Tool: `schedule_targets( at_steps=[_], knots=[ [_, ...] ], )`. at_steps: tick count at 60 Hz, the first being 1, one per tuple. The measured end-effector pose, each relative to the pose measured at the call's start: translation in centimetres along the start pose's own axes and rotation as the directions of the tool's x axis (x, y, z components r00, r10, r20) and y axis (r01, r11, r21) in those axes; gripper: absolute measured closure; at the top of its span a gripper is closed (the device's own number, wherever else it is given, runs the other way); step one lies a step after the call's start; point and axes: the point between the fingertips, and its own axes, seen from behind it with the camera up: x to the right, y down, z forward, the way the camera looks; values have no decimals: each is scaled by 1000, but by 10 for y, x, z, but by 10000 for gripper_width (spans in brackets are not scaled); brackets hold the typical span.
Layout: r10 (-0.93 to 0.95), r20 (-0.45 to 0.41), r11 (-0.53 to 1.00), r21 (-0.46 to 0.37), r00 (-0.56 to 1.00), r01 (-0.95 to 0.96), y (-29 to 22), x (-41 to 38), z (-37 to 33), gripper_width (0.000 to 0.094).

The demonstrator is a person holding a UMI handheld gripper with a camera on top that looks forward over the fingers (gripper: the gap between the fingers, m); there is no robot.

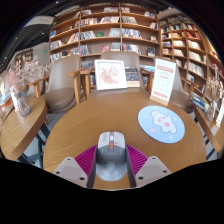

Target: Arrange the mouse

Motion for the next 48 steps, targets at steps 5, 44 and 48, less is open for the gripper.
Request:
schedule_targets(
  at_steps=[5, 44, 48],
  knots=[
    [-14, 31, 1000, 23, 999, 14, -15, 4, -12, 465],
    [-7, -96, 999, 33, 995, 11, -79, 190, 75, 467],
    [15, -97, 1000, 10, 995, -14, -70, 196, 82, 462]
  ],
)
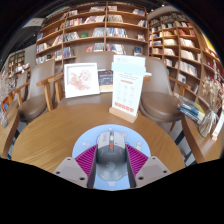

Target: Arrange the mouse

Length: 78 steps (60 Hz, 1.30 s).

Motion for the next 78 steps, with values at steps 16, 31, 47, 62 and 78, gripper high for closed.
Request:
schedule_targets(
  at_steps=[16, 31, 47, 62, 78],
  knots=[
    [66, -20, 998, -12, 998, -66, 3, 8, 2, 78],
    [82, -5, 996, 37, 997, -82, -24, 5, -92, 85],
    [34, -50, 997, 70, 998, -30, 28, 1, -246, 86],
    [17, -30, 999, 36, 999, -16, 98, -8, -322, 89],
    [-2, -24, 998, 62, 1000, 3, 102, -16, -343, 86]
  ],
)
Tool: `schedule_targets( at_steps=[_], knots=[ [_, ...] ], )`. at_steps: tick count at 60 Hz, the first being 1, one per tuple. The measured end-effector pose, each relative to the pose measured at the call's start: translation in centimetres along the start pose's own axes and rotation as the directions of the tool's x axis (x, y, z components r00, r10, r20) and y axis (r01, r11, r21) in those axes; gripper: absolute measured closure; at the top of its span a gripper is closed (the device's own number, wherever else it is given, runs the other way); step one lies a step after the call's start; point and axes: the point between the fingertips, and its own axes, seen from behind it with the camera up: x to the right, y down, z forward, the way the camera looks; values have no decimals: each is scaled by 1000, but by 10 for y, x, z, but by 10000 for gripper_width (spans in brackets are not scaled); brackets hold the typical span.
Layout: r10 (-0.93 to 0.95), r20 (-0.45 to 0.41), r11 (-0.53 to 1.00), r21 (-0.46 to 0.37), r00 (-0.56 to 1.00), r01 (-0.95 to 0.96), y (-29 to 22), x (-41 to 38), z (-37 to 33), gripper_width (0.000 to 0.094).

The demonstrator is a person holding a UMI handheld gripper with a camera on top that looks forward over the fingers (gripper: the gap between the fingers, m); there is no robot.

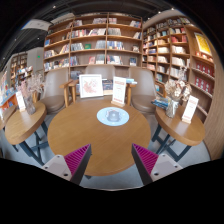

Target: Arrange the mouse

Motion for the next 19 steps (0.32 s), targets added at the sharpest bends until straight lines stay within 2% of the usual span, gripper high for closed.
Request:
schedule_targets(
  at_steps=[19],
  knots=[
    [-22, 5, 1000, 22, 1000, 22, -6, -3, -6, 85]
  ],
)
